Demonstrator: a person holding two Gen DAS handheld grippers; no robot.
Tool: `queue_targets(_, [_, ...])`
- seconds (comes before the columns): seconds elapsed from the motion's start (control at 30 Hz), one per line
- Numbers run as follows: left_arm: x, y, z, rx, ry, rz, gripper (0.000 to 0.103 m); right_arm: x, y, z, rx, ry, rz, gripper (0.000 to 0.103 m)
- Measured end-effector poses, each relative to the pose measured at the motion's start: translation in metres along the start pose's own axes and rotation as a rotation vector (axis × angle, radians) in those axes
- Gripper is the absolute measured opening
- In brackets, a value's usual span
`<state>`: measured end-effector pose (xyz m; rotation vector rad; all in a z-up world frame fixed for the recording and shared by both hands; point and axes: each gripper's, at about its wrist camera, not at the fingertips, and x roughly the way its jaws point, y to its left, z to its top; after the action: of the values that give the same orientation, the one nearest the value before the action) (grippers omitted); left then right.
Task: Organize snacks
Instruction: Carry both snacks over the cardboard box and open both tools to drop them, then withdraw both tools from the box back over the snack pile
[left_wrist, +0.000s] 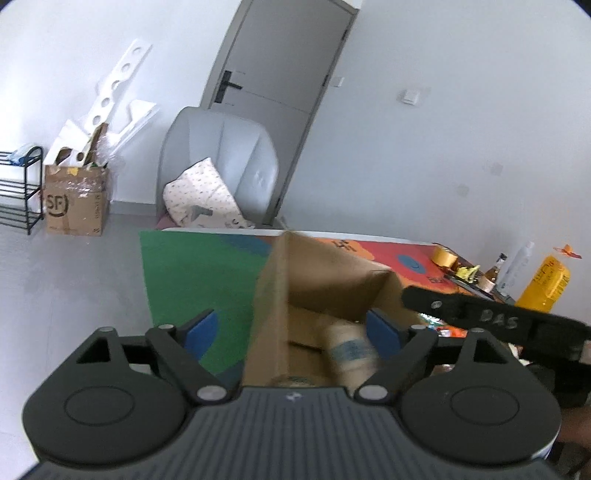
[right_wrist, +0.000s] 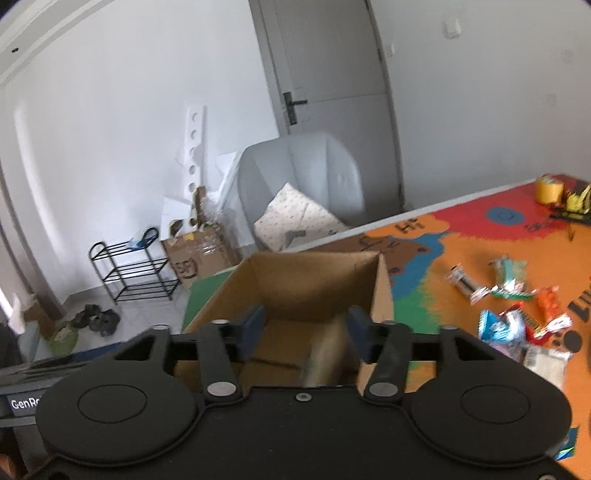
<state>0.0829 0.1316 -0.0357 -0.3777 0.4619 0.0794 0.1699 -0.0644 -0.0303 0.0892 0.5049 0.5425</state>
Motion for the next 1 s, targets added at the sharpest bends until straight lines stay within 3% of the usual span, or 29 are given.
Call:
queue_targets(0.13, [0.002,0.003,-0.002,-0.005,0.012,0.019,0.091,-0.002,-0.008,-0.001,0.02,0.02,-0.032,0.059])
queue_targets(0.27, [0.003,-0.002,-0.002,0.005,0.015,0.026,0.096,-0.01,-0.015,-0.004,0.024,0.016,-0.053,0.071])
queue_targets(0.5, [0.003,-0.026,-0.004,0.059,0.022,0.013,0.097,-0.027,-0.034,-0.006,0.041,0.007,-0.07,0.081])
queue_targets(0.83, [0.009,-0.073,-0.011,0.101,0.033,0.035,0.1,-0.054,-0.08,-0.014,0.098,0.015,-0.086,0.082])
queue_targets(1.0, [0.01,-0.101,-0.018,0.107,0.026,0.011,0.102,-0.071,-0.106,-0.016,0.108,0.023,-0.098,0.085])
